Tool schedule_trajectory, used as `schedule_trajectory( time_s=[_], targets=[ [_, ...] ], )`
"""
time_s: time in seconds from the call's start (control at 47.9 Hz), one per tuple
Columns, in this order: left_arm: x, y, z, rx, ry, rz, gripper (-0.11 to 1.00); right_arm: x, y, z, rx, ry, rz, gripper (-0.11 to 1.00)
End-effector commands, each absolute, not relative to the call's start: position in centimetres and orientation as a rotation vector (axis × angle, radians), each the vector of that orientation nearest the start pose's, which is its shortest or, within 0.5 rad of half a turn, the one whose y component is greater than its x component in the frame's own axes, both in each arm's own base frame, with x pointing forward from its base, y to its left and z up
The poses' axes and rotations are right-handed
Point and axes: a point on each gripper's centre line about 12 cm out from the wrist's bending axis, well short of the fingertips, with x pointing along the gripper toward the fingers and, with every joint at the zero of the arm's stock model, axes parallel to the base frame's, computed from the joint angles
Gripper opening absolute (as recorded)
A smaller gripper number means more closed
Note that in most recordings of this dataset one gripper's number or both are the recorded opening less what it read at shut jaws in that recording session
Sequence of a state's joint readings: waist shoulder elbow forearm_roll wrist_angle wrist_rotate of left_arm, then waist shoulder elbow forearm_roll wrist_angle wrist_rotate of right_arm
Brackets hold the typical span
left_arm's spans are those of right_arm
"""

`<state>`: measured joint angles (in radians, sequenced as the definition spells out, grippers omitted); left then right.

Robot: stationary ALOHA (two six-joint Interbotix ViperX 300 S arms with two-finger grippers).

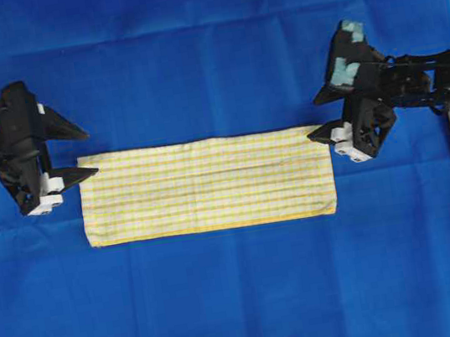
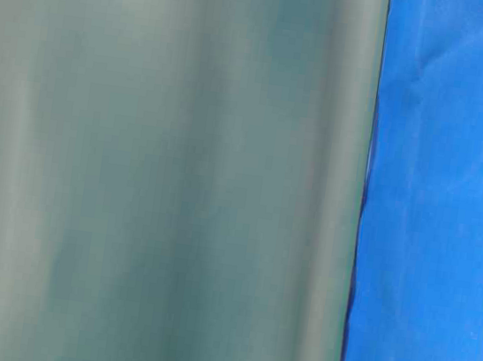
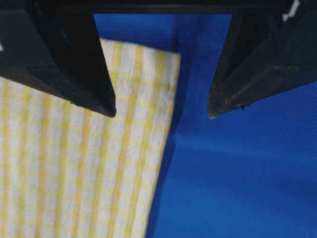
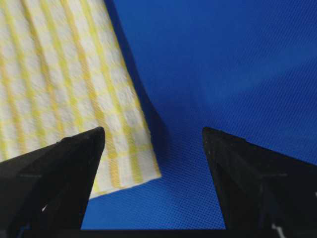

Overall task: Fold the yellow towel.
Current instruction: 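Grasp the short ends of the folded strip with both grippers, then lift the strip and stretch it between both grippers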

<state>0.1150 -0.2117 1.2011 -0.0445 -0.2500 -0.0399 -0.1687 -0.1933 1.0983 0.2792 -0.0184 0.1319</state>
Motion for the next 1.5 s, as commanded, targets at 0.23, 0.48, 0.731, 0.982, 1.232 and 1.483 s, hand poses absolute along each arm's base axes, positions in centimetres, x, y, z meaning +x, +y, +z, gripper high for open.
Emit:
schedule_trajectory(
  time_s=[0.23, 0.48, 0.731, 0.982, 1.232, 1.483],
  targets=[
    [25.2, 3.6, 8.7, -0.142, 0.795, 0.179, 0.64, 26.6, -4.7, 9.4, 0.462, 0.875, -0.357, 0.76],
    [24.5, 3.8, 7.6, -0.157, 0.898, 0.191, 0.42, 26.5, -4.6, 9.3, 0.449, 0.885, -0.347, 0.47],
    [24.5, 3.5, 7.5, -0.147, 0.930, 0.176, 0.04, 26.5, -4.5, 9.3, 0.440, 0.890, -0.339, 0.02],
    [25.1, 3.5, 9.1, -0.152, 0.877, 0.177, 0.04, 26.3, -4.5, 10.2, 0.446, 0.858, -0.339, 0.02],
    [25.6, 3.6, 13.3, -0.142, 0.787, 0.167, 0.04, 25.7, -4.8, 13.8, 0.462, 0.774, -0.328, 0.02],
    [24.5, 3.4, 18.1, -0.131, 0.653, 0.158, 0.04, 24.3, -5.0, 18.0, 0.444, 0.688, -0.305, 0.02]
  ],
)
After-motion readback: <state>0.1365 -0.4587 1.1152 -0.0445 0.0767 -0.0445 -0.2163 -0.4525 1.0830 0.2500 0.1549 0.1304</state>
